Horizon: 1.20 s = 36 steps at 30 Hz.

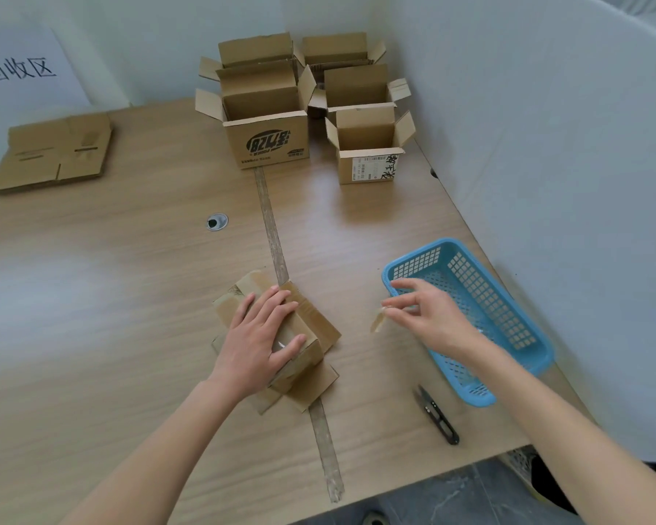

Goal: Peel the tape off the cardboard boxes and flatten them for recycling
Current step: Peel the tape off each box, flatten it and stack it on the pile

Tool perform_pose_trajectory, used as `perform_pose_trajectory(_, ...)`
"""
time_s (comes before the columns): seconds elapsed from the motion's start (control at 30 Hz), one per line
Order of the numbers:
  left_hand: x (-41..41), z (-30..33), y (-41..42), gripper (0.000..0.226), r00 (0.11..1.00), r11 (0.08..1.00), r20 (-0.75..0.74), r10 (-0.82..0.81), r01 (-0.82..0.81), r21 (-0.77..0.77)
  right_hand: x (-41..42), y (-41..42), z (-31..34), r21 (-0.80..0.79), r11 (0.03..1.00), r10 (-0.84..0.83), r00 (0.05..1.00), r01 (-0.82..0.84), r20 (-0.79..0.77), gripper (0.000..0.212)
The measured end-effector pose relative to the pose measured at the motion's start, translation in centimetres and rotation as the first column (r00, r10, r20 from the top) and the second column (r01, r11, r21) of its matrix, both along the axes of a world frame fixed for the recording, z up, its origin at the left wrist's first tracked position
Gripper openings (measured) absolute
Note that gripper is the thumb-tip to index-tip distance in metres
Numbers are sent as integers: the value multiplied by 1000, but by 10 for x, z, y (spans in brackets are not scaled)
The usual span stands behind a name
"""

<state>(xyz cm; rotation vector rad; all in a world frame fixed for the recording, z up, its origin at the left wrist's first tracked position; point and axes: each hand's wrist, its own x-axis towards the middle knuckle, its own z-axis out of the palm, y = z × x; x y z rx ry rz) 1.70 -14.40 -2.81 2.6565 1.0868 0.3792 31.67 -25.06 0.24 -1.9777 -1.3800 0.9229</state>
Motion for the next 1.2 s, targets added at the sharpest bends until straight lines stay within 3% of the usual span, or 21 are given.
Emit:
perform_pose_trajectory(0.13,2,0,-2,62,1000,1000,-6,9,-9,1,39,-24,-1,118,965,-256,941,234,221,22)
perform_pose_trajectory(0.23,2,0,-2,62,1000,1000,-4,14,-14,3,47,-41,-7,194,910,-410,863,366,296,22)
perform_pose_trajectory(0.37,4,1,-3,62,1000,1000,-1,12,-12,5,37,-49,-18,180,959,-276,857,218,435,10)
perform_pose_trajectory(0.53,4,1,-4,63,1000,1000,-14,16,-16,10,30,-48,-29,53,995,-103,863,89,495,24)
perform_pose_trajectory(0.67,4,0,-4,63,1000,1000,-18,21,-20,15,33,-45,-26,39,994,-112,883,105,456,22)
perform_pose_trajectory(0.8,4,-2,-3,62,999,1000,-23,22,-22,19,26,-40,-12,180,975,-195,899,133,392,15)
perform_pose_trajectory(0.9,4,-3,-3,63,998,999,-47,29,-29,15,-2,-30,-6,211,977,-52,959,-8,278,18)
perform_pose_trajectory(1.03,11,-2,-10,61,992,993,-37,117,-117,-15,-71,-22,-15,190,969,162,987,-157,-11,43)
perform_pose_trajectory(1.2,23,13,-5,48,992,978,-4,128,-127,-163,-133,-15,-40,175,980,117,980,-89,-158,91)
